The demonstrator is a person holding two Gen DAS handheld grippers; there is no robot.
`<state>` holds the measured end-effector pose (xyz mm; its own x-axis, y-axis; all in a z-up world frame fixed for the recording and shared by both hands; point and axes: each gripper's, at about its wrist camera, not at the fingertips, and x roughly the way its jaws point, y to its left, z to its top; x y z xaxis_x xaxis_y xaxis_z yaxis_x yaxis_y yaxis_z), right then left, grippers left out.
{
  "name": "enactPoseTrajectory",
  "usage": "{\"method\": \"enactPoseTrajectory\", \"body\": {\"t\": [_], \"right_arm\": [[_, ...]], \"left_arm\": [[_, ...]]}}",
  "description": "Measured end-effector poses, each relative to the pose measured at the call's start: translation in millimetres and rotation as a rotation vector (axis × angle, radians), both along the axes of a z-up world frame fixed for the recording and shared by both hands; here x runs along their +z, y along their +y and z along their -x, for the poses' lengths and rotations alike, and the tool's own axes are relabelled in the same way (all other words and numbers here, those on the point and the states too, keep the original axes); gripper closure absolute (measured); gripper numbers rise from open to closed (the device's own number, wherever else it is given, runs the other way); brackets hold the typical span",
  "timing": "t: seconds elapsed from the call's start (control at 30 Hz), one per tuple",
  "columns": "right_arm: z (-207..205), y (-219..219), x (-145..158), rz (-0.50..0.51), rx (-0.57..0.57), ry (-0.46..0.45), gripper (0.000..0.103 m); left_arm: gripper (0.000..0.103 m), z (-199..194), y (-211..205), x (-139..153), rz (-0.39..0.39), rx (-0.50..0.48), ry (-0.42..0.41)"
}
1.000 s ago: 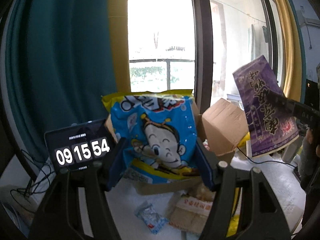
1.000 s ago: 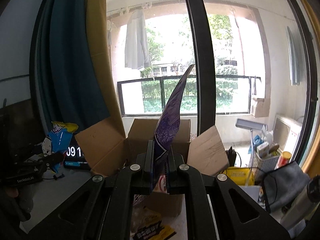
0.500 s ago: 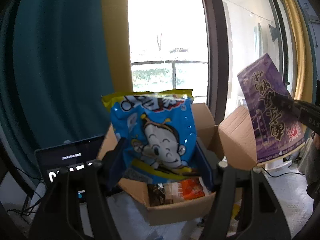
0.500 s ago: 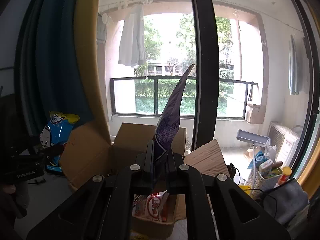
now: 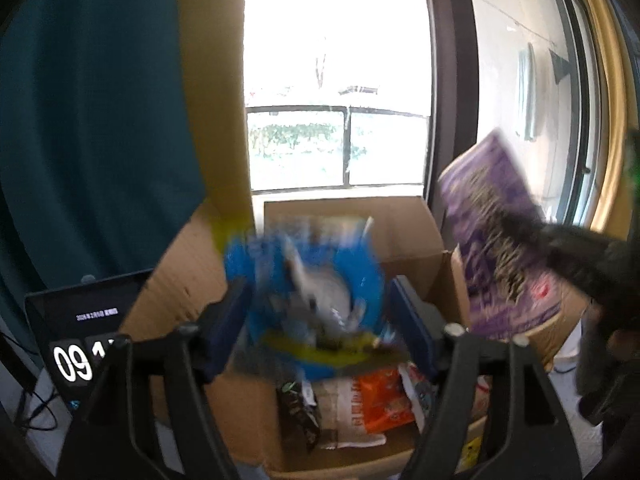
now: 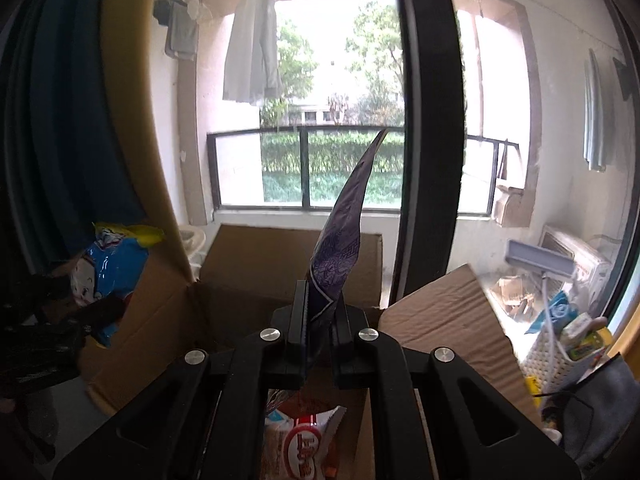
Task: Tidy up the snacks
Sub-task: 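Carry both bags over the cardboard box and open both tools inside, then move both tools back from the box to the snack pile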
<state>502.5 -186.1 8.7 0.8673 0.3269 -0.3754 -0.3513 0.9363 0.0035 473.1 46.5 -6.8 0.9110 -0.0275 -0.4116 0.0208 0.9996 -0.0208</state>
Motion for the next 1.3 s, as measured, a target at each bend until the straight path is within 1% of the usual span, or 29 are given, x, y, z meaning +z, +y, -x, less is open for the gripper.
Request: {"method": "enactPoseTrajectory", "body": {"t": [0.07, 0.13, 0.17, 0.2, 0.43, 0.57, 0.73, 0.9, 1.1, 1.3], "right_arm": [[-8.3, 6.2, -4.5, 0.011, -0.007, 0.021, 0.092], [-10.5, 9.8, -7.5, 0.016, -0.016, 0.032, 0.079], [-8.4, 10.8, -8.5, 0.015, -0.013, 0.033, 0.068], [-5.6, 10.4, -8.4, 0.011, -0.009, 0.034, 0.065], [25.6, 1.2, -0.6, 0.016, -0.001, 0.032, 0.065], [53.6, -5.4, 7.6, 0.017, 0.006, 0.024, 0.065], [87.6, -15.9, 15.5, 0.002, 0.008, 0.034, 0.065], [122.7, -27.0, 24.0, -0.017, 0.009, 0.028, 0.065], [159.5, -37.9, 31.2, -0.048, 0.022, 0.023, 0.064], [194.4, -43.1, 27.5, -0.064, 0.050, 0.030, 0.063]], "left_arm": [[0.023, 0.3, 1.2, 0.8, 0.012, -0.007, 0.000], [0.023, 3.4, 2.1, 1.2, 0.008, -0.005, 0.000], [0.023, 6.2, 2.9, 1.8, 0.010, -0.005, 0.001], [0.023, 9.0, 3.8, 3.4, 0.016, -0.005, 0.001], [0.023, 37.7, 5.3, 10.4, 0.046, -0.005, -0.003], [0.023, 62.0, 2.9, 16.3, 0.048, -0.017, -0.011], [0.023, 99.4, -2.7, 24.9, 0.026, -0.039, -0.028], [0.023, 124.6, -3.9, 30.3, 0.030, -0.043, -0.034], [0.023, 156.6, -5.8, 27.4, 0.049, -0.042, -0.031], [0.023, 187.4, -8.8, 17.8, 0.061, -0.052, -0.007]]}}
